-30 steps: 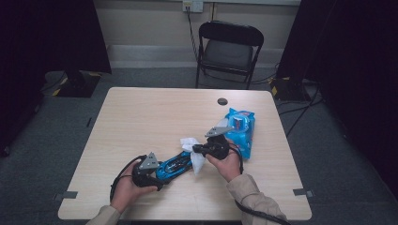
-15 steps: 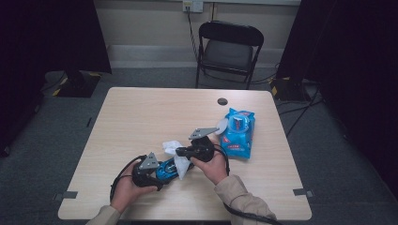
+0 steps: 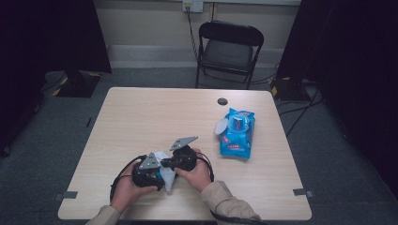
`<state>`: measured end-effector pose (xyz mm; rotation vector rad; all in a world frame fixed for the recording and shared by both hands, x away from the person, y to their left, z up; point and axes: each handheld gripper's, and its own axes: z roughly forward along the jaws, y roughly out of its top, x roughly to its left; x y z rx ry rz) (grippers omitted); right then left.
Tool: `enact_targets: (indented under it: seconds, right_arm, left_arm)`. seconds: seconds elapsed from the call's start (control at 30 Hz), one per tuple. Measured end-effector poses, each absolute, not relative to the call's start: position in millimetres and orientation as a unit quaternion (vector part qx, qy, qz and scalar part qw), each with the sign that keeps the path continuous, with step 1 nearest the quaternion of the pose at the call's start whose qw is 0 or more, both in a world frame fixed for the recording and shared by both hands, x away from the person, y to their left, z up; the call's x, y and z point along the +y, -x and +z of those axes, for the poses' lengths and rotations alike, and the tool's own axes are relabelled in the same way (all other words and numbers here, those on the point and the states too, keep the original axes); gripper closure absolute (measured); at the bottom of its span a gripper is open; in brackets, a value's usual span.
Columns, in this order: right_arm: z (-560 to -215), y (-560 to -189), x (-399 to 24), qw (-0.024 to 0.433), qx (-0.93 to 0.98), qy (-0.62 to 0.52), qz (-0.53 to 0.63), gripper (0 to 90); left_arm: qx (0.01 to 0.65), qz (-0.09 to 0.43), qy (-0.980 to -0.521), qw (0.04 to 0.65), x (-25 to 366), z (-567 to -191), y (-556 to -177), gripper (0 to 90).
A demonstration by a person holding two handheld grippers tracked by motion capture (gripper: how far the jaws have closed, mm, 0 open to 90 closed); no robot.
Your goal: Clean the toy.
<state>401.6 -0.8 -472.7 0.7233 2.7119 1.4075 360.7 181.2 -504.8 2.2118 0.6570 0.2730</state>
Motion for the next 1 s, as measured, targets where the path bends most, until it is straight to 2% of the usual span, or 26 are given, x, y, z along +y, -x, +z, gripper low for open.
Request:
enact_targets:
  seconds: [0.37,1.0]
  right_arm:
    - [-485.2,-402.1,5.6,-0.002,0.865,-0.236,0.443,87.1]
    - [-482.6,-409.1,-0.1,0.008,0.863,-0.252,0.438,87.1]
  left_arm:
    - [0.260,0.107,-0.873,0.398,181.1,-504.9,-360.7,25.6]
    - [0.260,0.107,-0.873,0.398,181.1,-504.9,-360.7,25.6]
